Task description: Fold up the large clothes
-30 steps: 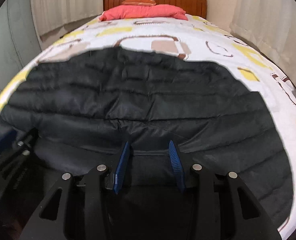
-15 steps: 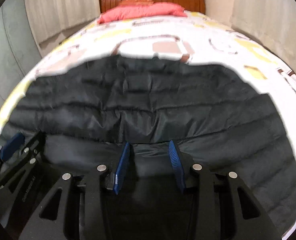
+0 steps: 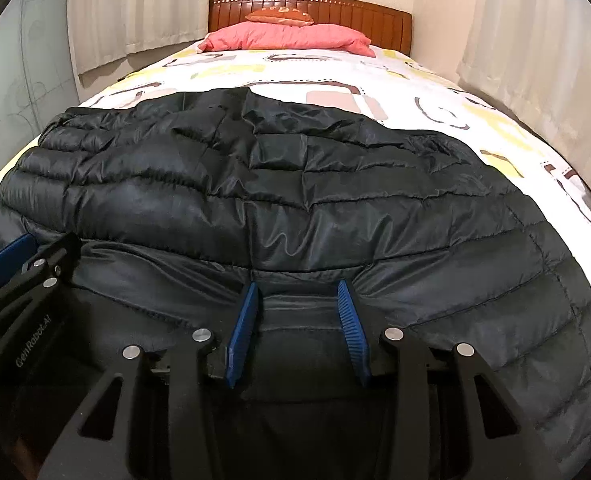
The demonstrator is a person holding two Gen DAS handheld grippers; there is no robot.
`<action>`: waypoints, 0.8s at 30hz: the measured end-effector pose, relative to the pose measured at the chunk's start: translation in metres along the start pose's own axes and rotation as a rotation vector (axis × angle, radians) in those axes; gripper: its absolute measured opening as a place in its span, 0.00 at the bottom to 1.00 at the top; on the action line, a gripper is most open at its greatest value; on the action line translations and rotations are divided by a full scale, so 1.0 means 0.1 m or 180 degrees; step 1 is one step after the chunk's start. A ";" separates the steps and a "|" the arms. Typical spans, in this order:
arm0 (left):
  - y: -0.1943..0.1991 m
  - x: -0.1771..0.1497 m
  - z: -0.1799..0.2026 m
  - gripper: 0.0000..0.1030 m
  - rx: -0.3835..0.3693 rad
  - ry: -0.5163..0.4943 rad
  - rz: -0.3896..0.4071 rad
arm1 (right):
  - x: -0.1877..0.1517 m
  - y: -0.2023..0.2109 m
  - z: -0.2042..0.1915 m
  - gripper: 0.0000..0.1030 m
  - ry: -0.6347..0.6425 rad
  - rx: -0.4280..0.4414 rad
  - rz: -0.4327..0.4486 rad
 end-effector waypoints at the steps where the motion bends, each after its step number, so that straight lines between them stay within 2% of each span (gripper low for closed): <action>1: 0.00 -0.01 0.00 0.43 -0.0011 0.0010 0.0002 | 0.00 0.00 0.01 0.41 -0.0011 0.0013 0.0008; 8: 0.24 0.00 -0.19 0.47 -0.0170 0.0118 0.0001 | -0.01 0.02 0.02 0.41 -0.0028 0.0035 0.0094; 9: 0.28 0.01 -0.26 0.50 -0.0180 0.0170 0.0007 | -0.02 0.02 0.02 0.41 -0.0032 0.0039 0.0096; 11: 0.41 0.09 -0.52 0.66 -0.0140 0.0368 0.0093 | -0.01 0.02 0.02 0.41 -0.0035 0.0045 0.0104; 14: 0.48 0.16 -0.98 0.77 -0.0035 0.0686 0.0144 | -0.01 0.03 0.01 0.41 -0.0042 0.0053 0.0115; 16: 0.45 0.11 -1.31 0.77 -0.0050 0.1002 0.0047 | -0.01 0.03 0.01 0.41 -0.0046 0.0059 0.0123; 19: 0.35 -0.13 -1.73 0.78 -0.0323 0.1630 -0.0145 | -0.02 0.04 0.01 0.41 -0.0053 0.0063 0.0133; 20: 0.27 -0.25 -1.86 0.78 -0.0511 0.1901 -0.0231 | -0.02 0.04 0.01 0.41 -0.0054 0.0066 0.0136; 23: 0.08 -0.48 -1.99 0.78 -0.0954 0.2347 -0.0432 | -0.02 0.04 0.01 0.41 -0.0056 0.0070 0.0138; 24: 0.04 -0.56 -2.01 0.78 -0.1002 0.2460 -0.0479 | -0.02 0.04 0.01 0.41 -0.0054 0.0068 0.0137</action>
Point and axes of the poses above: each gripper's, at about its wrist camera, not at the fingertips, and y roughly against the way its jaws point, z to its right, x to its top, the point moved 4 cm from there along -y, roughly the way its jaws point, and after that the axes turned 8 degrees about -y, right-handed, at the moved point
